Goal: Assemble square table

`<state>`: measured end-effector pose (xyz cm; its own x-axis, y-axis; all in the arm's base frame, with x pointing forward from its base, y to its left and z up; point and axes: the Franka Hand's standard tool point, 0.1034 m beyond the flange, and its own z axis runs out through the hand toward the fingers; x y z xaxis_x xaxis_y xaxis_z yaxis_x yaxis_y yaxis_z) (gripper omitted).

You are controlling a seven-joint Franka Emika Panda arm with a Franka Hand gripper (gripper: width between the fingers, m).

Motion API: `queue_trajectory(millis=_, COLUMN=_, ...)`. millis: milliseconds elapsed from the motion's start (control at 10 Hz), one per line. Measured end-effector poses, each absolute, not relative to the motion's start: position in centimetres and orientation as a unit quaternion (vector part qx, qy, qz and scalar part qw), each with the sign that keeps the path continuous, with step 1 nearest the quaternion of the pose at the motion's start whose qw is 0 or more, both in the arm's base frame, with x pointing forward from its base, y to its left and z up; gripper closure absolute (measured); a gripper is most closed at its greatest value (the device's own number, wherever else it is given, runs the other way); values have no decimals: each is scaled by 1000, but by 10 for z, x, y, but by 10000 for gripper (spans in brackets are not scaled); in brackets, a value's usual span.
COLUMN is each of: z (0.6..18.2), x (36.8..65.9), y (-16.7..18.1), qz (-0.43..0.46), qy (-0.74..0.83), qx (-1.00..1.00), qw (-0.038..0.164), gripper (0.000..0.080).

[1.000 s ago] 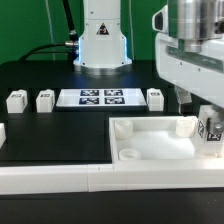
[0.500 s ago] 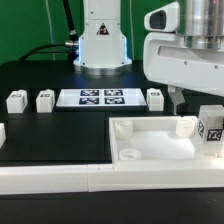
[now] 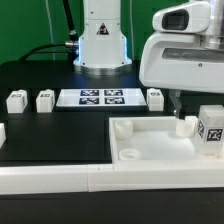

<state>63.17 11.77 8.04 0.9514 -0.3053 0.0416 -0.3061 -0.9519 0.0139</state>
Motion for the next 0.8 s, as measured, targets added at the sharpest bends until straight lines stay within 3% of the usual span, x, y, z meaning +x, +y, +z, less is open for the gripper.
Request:
queue_trajectory(millis=200, z=80, x=632, y=118, qz=19, qy=-156, qx=988, qw=10, gripper=413)
queue_trajectory(millis=300, z=80, x=631, y=119, qz=18, qy=-205, qx=979, qw=7, gripper=413)
queue_trajectory(millis=400, z=80, x=631, y=119, qz=18, qy=-248, qx=969, qw=6, gripper=509)
queue_trajectory(millis=800, z=80, x=630, y=119, qz=15, qy=-433, qx=901, qw=-2, gripper=509)
